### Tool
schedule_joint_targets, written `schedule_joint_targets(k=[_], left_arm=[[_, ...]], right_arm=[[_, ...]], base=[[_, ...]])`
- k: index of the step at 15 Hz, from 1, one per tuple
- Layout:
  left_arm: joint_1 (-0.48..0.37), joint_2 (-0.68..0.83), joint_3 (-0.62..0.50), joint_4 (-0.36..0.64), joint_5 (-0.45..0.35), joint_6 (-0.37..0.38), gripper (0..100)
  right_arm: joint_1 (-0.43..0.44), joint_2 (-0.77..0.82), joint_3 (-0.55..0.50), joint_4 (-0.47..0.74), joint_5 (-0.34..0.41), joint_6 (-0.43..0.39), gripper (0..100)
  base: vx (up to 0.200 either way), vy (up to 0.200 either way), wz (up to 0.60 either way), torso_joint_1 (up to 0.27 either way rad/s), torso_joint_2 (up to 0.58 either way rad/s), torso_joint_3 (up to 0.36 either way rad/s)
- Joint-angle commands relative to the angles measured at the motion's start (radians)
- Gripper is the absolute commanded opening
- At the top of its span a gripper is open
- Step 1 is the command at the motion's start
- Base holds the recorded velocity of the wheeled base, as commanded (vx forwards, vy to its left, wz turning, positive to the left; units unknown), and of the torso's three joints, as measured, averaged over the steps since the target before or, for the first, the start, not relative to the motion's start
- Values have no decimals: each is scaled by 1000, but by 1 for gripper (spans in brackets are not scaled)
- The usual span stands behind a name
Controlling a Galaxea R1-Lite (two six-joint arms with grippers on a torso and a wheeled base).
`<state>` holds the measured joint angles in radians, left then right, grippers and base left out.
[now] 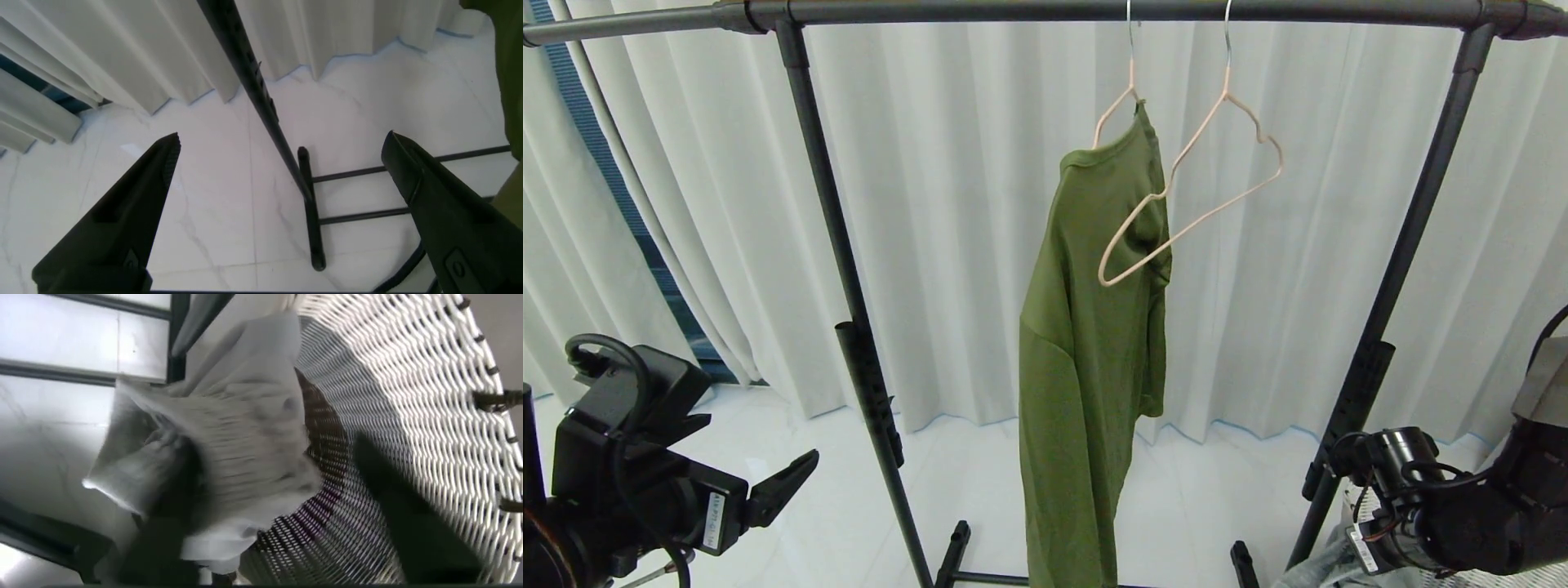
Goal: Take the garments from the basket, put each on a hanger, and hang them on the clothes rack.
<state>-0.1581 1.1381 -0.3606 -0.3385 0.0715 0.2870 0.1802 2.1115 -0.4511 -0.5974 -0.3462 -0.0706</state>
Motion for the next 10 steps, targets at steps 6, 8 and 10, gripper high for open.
schedule_joint_targets(k=[6, 8, 10], left_arm=[[-1, -17, 17, 0, 1, 1, 100], [-11, -23, 25, 0, 1, 1, 100], [-18, -35, 34, 0, 1, 1, 100]], right_arm=[[107, -320, -109, 320, 1, -3, 0], [154, -421, -204, 462, 1, 0, 0], [242, -559, -382, 697, 1, 0, 0]], base=[[0, 0, 0, 0, 0, 0], [0, 0, 0, 0, 0, 0], [0, 0, 0, 0, 0, 0]])
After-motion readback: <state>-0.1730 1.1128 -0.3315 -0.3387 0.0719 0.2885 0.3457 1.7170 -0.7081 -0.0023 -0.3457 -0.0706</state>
